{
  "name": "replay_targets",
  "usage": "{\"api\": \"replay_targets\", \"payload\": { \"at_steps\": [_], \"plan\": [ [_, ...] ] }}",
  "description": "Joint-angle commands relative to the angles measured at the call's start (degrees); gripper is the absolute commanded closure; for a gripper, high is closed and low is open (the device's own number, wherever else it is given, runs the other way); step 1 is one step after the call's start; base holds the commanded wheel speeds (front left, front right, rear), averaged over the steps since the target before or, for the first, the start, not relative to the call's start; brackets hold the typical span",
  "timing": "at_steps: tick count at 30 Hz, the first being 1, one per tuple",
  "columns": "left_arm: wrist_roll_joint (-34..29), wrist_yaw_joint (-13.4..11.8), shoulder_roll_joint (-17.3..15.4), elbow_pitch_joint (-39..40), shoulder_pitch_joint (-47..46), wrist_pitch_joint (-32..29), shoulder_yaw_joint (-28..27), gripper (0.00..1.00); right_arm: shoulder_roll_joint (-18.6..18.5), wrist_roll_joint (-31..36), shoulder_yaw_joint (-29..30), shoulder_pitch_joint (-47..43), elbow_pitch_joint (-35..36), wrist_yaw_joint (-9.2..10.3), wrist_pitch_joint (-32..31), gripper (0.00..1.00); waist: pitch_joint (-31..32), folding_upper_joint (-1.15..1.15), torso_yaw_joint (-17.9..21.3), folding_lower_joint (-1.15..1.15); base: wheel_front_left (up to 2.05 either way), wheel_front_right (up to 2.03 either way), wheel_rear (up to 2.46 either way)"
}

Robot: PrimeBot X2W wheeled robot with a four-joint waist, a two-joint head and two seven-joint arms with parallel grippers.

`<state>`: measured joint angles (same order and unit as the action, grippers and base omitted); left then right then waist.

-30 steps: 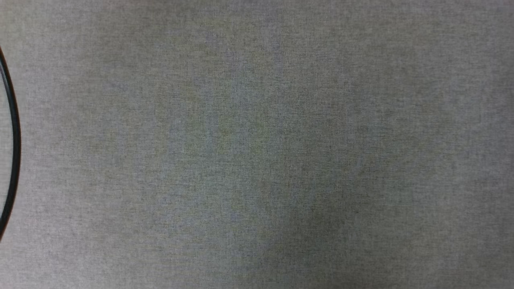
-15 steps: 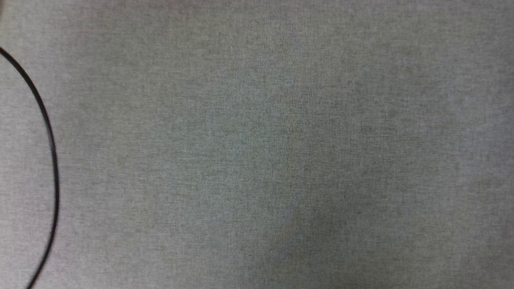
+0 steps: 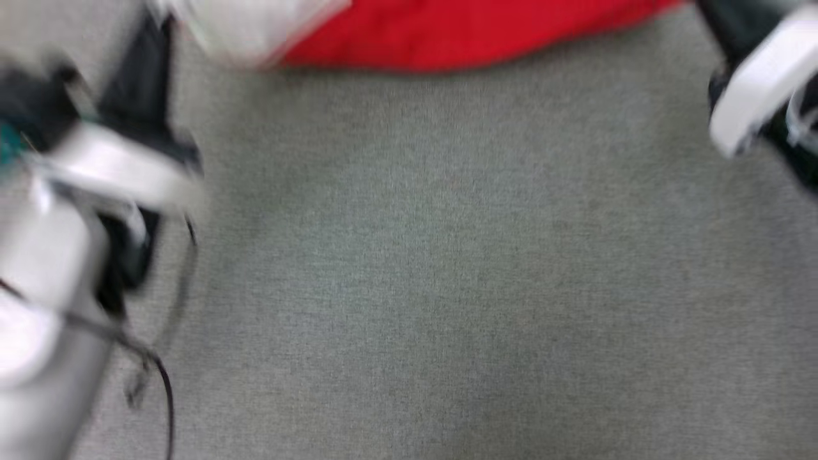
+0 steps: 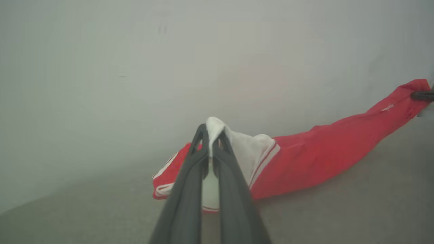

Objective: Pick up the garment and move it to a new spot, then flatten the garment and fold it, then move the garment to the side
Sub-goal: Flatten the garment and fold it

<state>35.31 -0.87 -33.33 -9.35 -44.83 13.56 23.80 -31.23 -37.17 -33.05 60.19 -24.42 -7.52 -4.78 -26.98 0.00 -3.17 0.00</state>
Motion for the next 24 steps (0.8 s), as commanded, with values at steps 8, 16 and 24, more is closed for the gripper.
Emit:
{"api": "replay_targets", "payload": {
  "at_steps": [8,16,24],
  "plan": [
    [5.26,-5.64,-1.69,10.91,26.75,-1.83,1.77,1.00,-3.12,-1.89,-0.31,-20.83,5.57,0.06,-1.22,1.00,10.16,0.00,0.12,0.00,0.00,0.00,0.00],
    [12.69,-5.54,-2.11,14.27,41.03,-3.63,2.47,1.00,-4.98,-4.02,0.62,-33.72,6.76,0.06,-1.90,1.00,15.73,0.00,0.12,0.00,0.00,0.00,0.00],
    [20.68,-3.32,-3.07,15.45,52.86,-7.52,4.67,1.00,-5.84,-6.15,3.25,-45.14,8.41,0.06,-2.63,1.00,20.84,0.00,0.60,0.00,0.00,0.00,0.00]
  ]
}}
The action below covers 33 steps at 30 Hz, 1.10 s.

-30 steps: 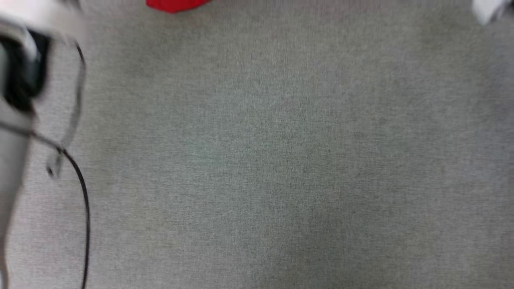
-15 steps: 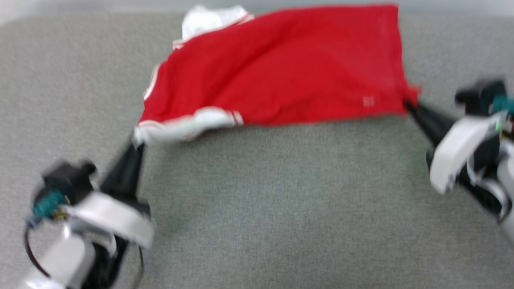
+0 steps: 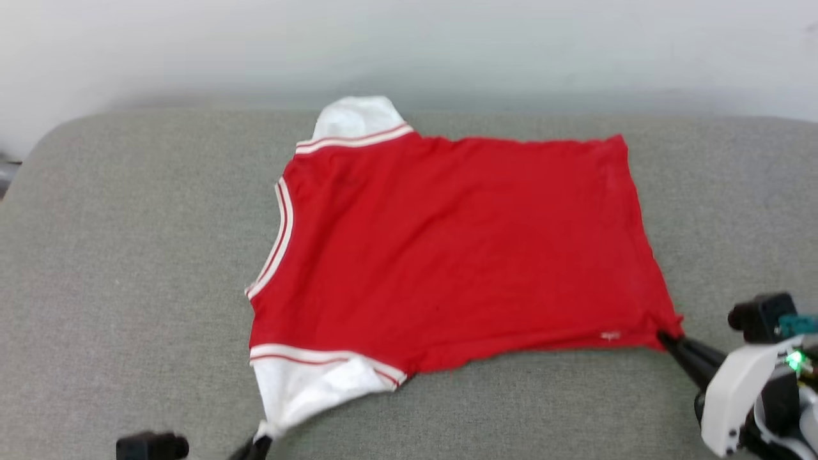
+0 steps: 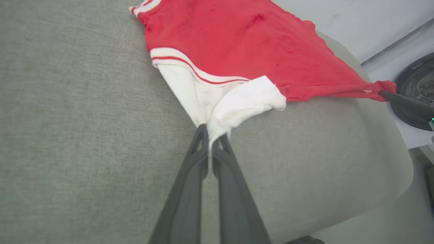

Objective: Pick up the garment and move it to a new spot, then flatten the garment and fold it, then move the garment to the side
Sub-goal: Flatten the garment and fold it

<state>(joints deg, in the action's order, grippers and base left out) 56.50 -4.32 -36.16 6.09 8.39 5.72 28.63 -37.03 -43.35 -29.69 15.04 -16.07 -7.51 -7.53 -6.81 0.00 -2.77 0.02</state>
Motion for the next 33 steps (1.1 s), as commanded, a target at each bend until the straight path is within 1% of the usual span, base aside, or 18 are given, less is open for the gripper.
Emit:
{"api": "replay_targets", "payload": {
  "at_steps": [1,6,10,14,16,24,29,33],
  "plan": [
    [0.22,0.06,-0.58,0.22,0.94,-0.10,-0.06,1.00,-0.04,-0.02,0.14,-1.20,0.42,0.04,0.02,1.00,1.24,0.00,0.32,-0.02,0.00,0.00,0.00],
    [3.96,-0.49,-1.47,1.52,6.83,-2.54,0.82,1.00,-0.48,-0.02,1.79,-7.61,2.02,0.05,-1.30,1.00,3.58,0.00,0.39,-0.02,0.00,0.00,0.00],
    [5.57,-1.06,-1.87,2.72,9.78,-3.58,1.42,1.00,-0.90,-0.55,3.86,-12.67,3.97,0.05,-2.42,1.00,4.53,0.00,0.13,-0.02,0.00,0.00,0.00],
    [4.85,-1.83,-2.28,2.99,10.66,-2.79,1.04,1.00,-0.75,-0.71,6.45,-16.22,6.27,0.05,-3.53,1.00,4.99,0.00,-0.19,-0.02,0.00,0.00,0.00],
    [4.23,-2.11,-2.12,2.76,9.93,-2.11,0.88,1.00,-0.25,-0.45,7.62,-17.40,7.29,0.05,-4.13,1.00,5.11,0.00,-0.26,-0.02,0.00,0.00,0.00],
    [-0.06,-1.13,-2.93,1.47,3.61,-1.42,0.80,1.00,1.82,0.88,10.91,-16.82,9.89,0.05,-6.02,1.00,5.82,0.00,0.22,-0.02,0.00,0.00,0.00],
    [-2.66,0.21,-4.22,0.32,-1.89,-2.07,0.44,1.00,3.15,0.59,12.40,-15.03,10.45,0.05,-6.46,1.00,5.54,0.00,0.90,-0.02,0.00,0.00,0.00],
    [-4.55,1.25,-4.57,-1.07,-7.75,-2.65,-0.22,1.00,3.56,0.65,12.85,-13.49,10.68,0.05,-7.13,1.00,4.35,0.00,1.58,-0.02,0.00,0.00,0.00]
  ]
}}
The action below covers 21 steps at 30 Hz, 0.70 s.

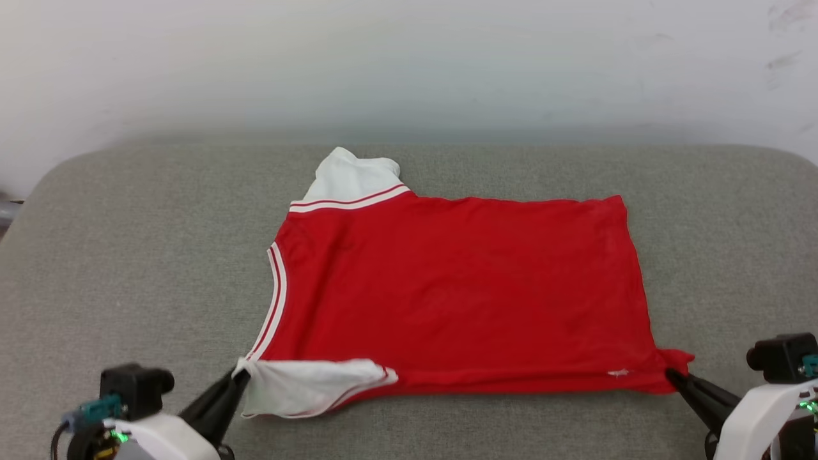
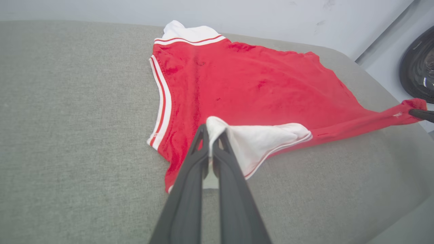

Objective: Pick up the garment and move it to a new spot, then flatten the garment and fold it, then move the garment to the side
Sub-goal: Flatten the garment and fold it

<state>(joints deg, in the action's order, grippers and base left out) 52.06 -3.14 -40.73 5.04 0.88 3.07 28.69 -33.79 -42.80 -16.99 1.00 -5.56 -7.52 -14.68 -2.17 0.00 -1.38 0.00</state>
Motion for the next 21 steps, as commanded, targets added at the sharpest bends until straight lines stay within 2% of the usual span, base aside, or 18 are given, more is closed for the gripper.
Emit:
{"api": "replay_targets", "payload": {
  "at_steps": [1,5,10,21],
  "plan": [
    [-0.88,0.40,-0.42,-0.65,-1.64,-0.45,-0.15,1.00,0.53,0.02,0.18,1.06,0.16,0.06,-0.13,1.00,-0.68,0.00,0.44,0.00,0.00,0.00,0.00],
    [-2.50,1.57,-0.55,-3.04,-7.96,-1.39,-0.42,1.00,1.27,-0.32,0.39,3.44,-0.37,0.06,-0.37,1.00,-2.92,0.00,1.33,0.00,0.00,0.00,0.00],
    [-3.89,4.19,-0.27,-7.24,-15.60,-3.64,0.36,1.00,2.47,0.02,-0.30,7.54,-1.50,0.06,-0.63,1.00,-6.96,0.00,2.36,0.00,0.00,0.00,0.00],
    [-6.18,7.72,2.54,-19.49,-28.39,-4.98,1.87,1.00,4.03,1.12,-2.73,18.12,-6.22,0.06,0.84,1.00,-15.63,0.00,3.38,0.00,0.00,0.00,0.00]
  ]
}}
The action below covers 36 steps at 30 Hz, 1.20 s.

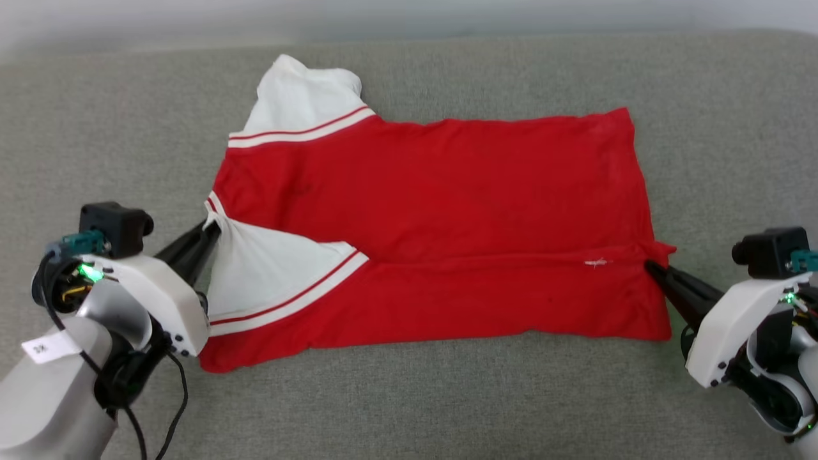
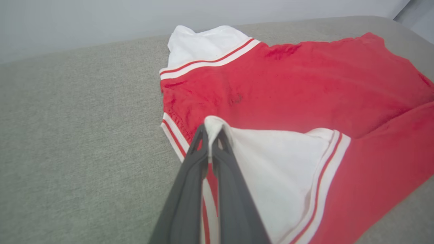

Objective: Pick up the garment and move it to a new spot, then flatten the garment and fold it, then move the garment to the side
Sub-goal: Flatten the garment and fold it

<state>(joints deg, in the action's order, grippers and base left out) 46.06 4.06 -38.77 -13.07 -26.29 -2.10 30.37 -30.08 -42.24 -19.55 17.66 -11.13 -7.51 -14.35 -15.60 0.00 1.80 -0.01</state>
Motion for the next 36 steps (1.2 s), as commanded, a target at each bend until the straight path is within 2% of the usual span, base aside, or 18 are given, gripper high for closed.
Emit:
{"api": "replay_targets", "payload": {
  "at_steps": [1,4,5,13,14,15,16,23,28,36],
  "plan": [
    [-0.50,0.77,0.87,-2.54,-2.06,0.51,0.43,1.00,0.41,0.63,-0.32,2.03,-1.24,0.05,0.81,1.00,-2.78,0.00,0.18,0.01,0.00,0.00,0.00],
    [-0.22,1.38,1.63,-5.12,-3.27,0.57,1.11,1.00,0.52,1.16,-0.50,2.97,-2.64,0.05,1.03,1.00,-3.77,0.00,0.13,0.01,0.00,0.00,0.00],
    [-0.66,2.28,3.06,-9.97,-4.91,1.60,2.46,1.00,0.99,1.78,-1.16,4.09,-5.33,0.05,0.72,1.00,-4.76,0.00,0.05,0.01,0.00,0.00,0.00],
    [-0.22,2.99,4.89,-16.55,-6.04,3.71,4.65,1.00,1.74,1.81,-1.88,3.97,-8.56,0.05,1.05,1.00,-3.57,0.00,-0.22,0.01,0.00,0.00,0.00],
    [0.08,3.04,5.13,-17.40,-6.16,3.68,4.77,0.50,1.74,1.88,-1.58,3.90,-8.92,0.06,1.26,0.70,-3.07,0.00,-0.33,0.01,0.00,0.00,0.00],
    [-0.03,3.10,5.34,-18.00,-6.53,4.02,4.91,0.00,1.78,1.86,-1.21,3.76,-9.13,0.07,1.50,0.07,-2.45,0.00,-0.50,0.01,0.00,0.00,0.00],
    [0.08,3.15,5.51,-18.36,-6.87,4.17,5.11,0.00,1.81,1.83,-0.73,3.64,-9.18,0.07,1.83,0.00,-1.82,0.00,-0.67,0.01,0.00,0.00,0.00],
    [1.63,3.29,3.93,-17.87,-8.62,0.71,6.71,0.00,0.87,2.73,1.11,1.14,-7.62,0.05,2.47,0.00,3.07,0.00,-2.43,0.01,0.00,0.00,0.00],
    [5.79,3.33,0.65,-13.63,-10.52,-8.97,8.55,0.00,1.00,3.53,2.15,-0.63,-6.06,0.05,1.59,0.00,5.62,0.00,-3.30,0.01,0.00,0.00,0.00],
    [12.15,3.36,-3.97,-6.41,-12.96,-27.89,11.94,0.00,2.29,4.58,3.19,-2.60,-4.43,0.05,-0.40,0.00,7.63,0.00,-3.62,0.01,0.00,0.00,0.00]
  ]
}}
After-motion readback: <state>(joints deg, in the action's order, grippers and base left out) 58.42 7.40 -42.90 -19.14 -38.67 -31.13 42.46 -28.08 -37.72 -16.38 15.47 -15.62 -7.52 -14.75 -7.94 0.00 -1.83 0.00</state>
